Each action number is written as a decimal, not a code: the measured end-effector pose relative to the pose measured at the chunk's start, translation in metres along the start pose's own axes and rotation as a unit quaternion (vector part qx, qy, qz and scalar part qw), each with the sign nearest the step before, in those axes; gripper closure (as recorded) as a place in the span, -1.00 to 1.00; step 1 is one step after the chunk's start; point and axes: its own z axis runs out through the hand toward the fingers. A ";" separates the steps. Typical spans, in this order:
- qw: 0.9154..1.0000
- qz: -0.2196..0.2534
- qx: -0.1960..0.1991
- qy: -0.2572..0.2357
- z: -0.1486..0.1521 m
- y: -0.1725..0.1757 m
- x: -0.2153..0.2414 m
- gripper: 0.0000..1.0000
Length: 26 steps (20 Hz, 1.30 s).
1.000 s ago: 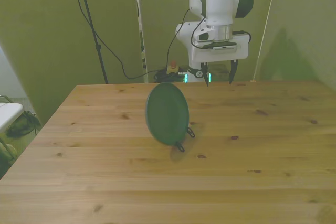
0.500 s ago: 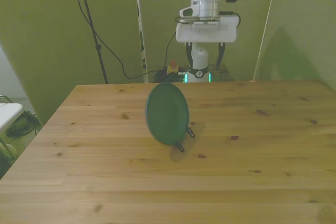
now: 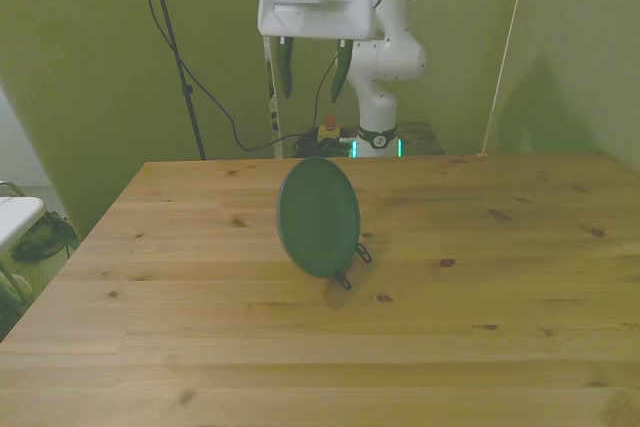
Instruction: Unload the plate
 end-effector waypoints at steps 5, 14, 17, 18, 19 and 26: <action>1.000 0.013 -0.006 0.005 0.017 -0.022 0.045 -1.00; 1.000 0.016 -0.015 -0.002 0.046 -0.079 0.040 -1.00; 0.999 0.022 -0.030 -0.012 0.039 -0.101 0.035 -1.00; 0.999 0.022 -0.038 -0.016 0.040 -0.108 0.033 -1.00; 0.998 0.024 -0.050 -0.020 0.041 -0.114 0.031 -1.00; 0.989 0.016 -0.144 -0.028 0.065 -0.140 0.022 -1.00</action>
